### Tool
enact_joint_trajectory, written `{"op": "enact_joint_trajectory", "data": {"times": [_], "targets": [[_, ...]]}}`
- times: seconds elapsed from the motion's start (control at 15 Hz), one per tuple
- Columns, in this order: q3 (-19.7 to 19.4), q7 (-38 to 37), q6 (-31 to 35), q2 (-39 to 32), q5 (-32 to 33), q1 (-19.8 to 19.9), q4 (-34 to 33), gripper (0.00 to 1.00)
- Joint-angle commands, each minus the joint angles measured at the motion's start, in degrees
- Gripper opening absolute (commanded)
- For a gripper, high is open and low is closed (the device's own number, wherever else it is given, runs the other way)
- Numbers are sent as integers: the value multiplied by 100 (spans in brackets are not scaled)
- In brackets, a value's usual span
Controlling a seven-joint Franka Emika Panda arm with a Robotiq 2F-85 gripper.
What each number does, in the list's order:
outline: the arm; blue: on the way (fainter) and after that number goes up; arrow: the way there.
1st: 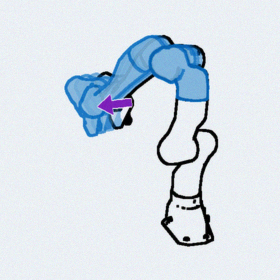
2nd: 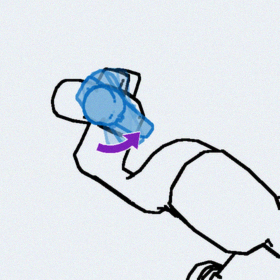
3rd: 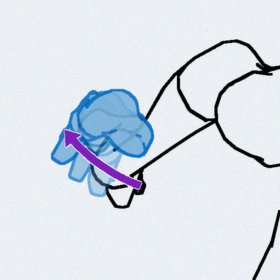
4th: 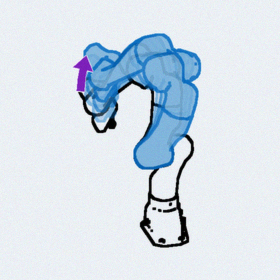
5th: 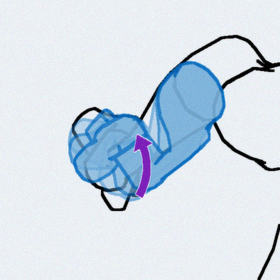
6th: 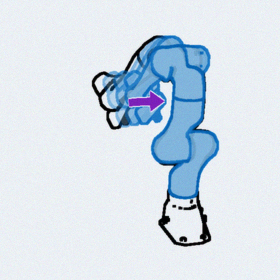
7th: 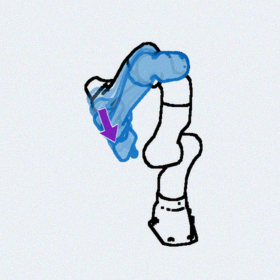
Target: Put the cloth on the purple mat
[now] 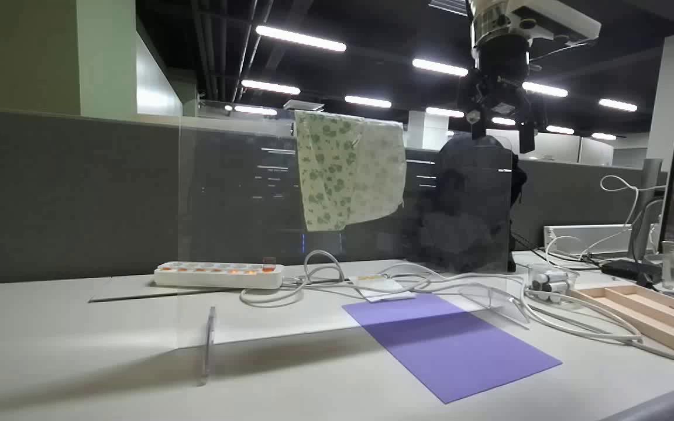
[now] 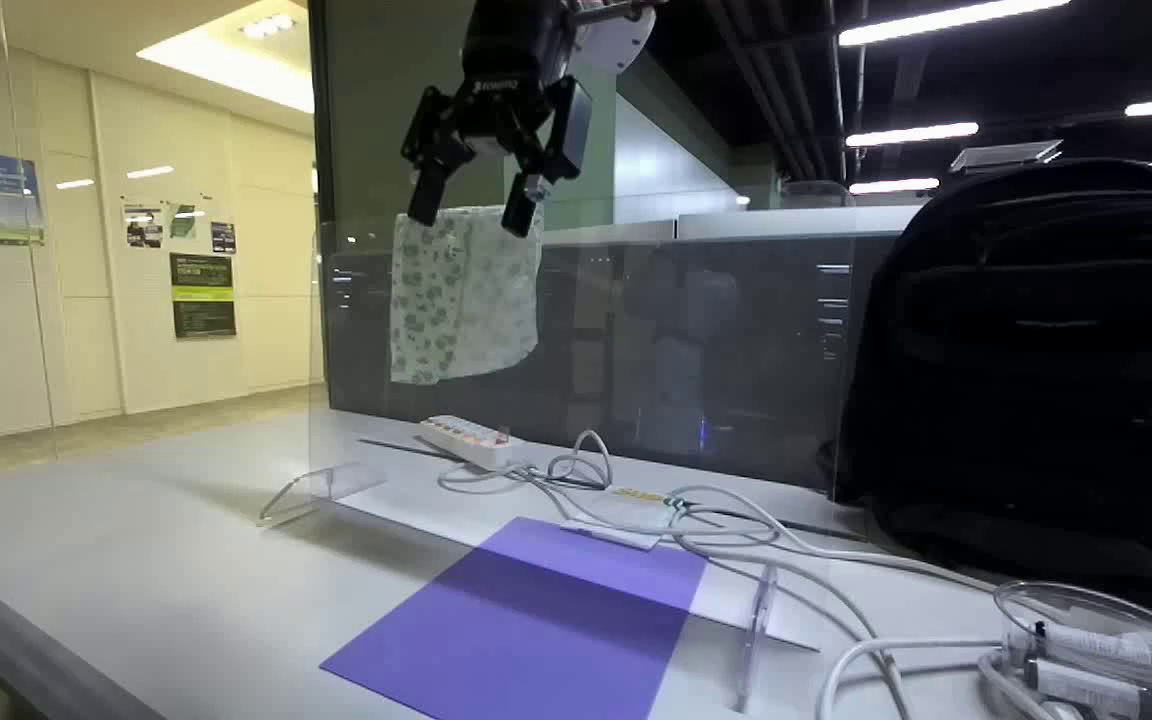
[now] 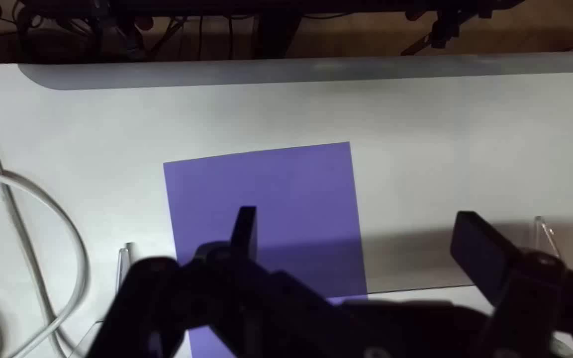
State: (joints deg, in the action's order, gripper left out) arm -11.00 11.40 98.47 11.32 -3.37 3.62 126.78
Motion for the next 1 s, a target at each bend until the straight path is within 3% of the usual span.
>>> {"op": "enact_joint_trajectory", "data": {"times": [0.0, 0.6, 0.93], "targets": [[96, 17, 2, -11, -16, 104, -8, 100], [96, 19, 14, -11, -16, 104, -10, 100], [434, 33, 1637, 258, 265, -43, 436, 100]]}}
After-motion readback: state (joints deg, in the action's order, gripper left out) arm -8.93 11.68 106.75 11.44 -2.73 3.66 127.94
